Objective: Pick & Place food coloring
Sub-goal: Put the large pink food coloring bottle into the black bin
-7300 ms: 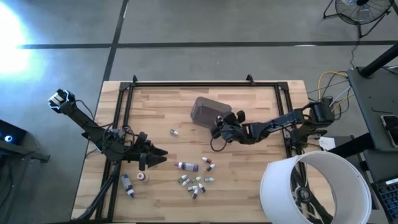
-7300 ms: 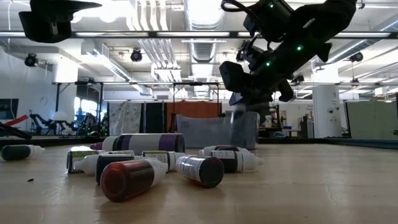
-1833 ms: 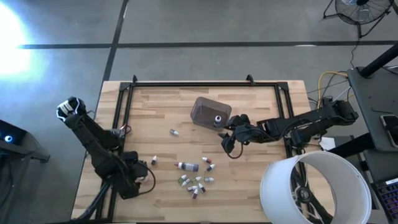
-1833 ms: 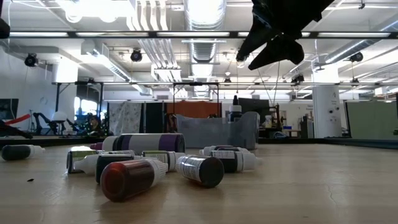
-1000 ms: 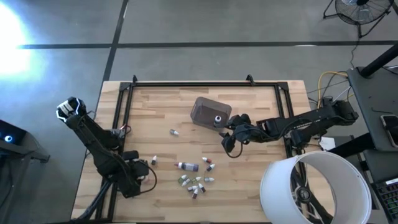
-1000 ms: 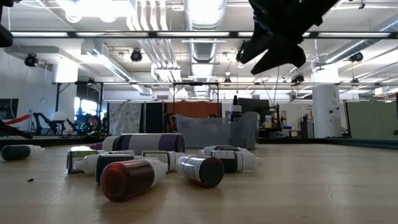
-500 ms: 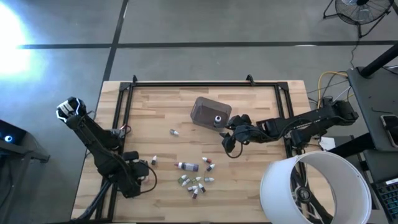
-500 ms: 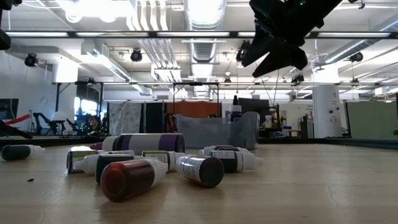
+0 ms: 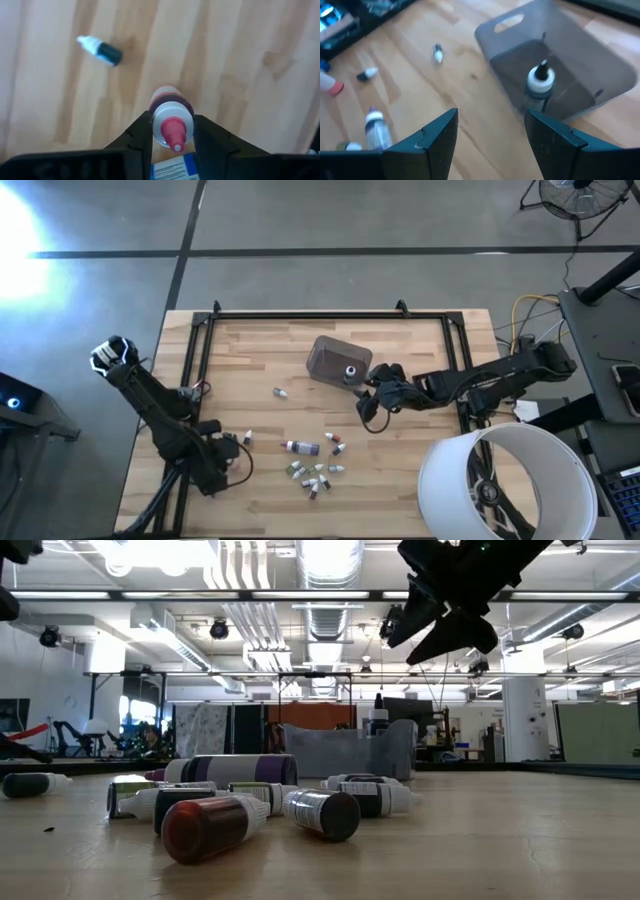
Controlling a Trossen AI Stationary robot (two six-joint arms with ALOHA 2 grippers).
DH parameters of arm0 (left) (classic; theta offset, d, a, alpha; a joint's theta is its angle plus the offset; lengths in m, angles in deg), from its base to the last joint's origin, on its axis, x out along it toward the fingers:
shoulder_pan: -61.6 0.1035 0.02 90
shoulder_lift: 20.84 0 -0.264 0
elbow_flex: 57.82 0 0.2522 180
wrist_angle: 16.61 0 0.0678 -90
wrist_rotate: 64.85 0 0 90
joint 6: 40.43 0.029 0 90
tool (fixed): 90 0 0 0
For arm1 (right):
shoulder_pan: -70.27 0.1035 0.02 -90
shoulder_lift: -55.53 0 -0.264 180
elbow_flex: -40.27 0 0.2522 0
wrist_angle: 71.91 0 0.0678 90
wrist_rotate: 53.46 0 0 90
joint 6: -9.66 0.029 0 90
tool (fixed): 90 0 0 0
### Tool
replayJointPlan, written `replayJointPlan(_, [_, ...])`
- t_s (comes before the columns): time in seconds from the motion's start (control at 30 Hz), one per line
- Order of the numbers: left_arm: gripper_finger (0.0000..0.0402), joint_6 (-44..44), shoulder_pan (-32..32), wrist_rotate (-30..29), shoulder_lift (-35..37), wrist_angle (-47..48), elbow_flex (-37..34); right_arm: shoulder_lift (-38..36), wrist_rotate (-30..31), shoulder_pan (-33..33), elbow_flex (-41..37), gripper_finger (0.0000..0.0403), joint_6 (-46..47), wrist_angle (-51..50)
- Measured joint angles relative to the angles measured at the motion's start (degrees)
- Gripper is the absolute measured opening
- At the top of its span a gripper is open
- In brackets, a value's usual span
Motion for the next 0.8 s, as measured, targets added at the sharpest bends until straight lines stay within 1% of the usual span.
replayJointPlan(0.1, [0.0087,-0.2,1.5,0.1,-0.1,3.7,1.5,-0.7,3.1,0.0,0.7,0.0221,0.1,0.1])
replayJointPlan(0.17, [0.0087,1.0,3.0,-0.1,0.0,6.1,3.9,-1.9,4.6,0.0,1.2,0.0221,-0.5,0.2])
replayJointPlan(0.27, [0.0086,5.4,6.4,-2.5,0.0,11.7,8.3,-4.1,6.1,0.0,1.8,0.0221,-2.2,0.3])
replayJointPlan(0.33, [0.0086,9.9,10.1,-4.8,0.1,13.6,11.9,-5.9,6.2,0.0,1.8,0.0221,-2.9,0.1])
replayJointPlan(0.4, [0.0086,15.9,15.3,-6.0,0.1,14.2,14.7,-7.8,6.3,0.0,1.9,0.0221,-3.0,-0.4])
replayJointPlan(0.47, [0.0085,22.2,21.7,-5.8,0.0,13.5,16.9,-9.5,6.6,0.0,1.9,0.0221,-2.9,-2.0])
replayJointPlan(0.57, [0.0085,32.8,32.9,-3.8,-0.9,10.7,20.2,-11.3,7.5,0.4,1.9,0.0221,-2.1,-5.0])
replayJointPlan(0.7, [0.0085,45.1,46.4,-2.7,-4.8,9.1,26.2,-12.2,7.6,1.1,1.8,0.0221,-0.2,-7.6])
replayJointPlan(0.8, [0.0085,52.8,53.5,-1.8,-9.8,8.7,32.1,-12.1,7.6,1.3,1.8,0.0221,0.3,-8.6])
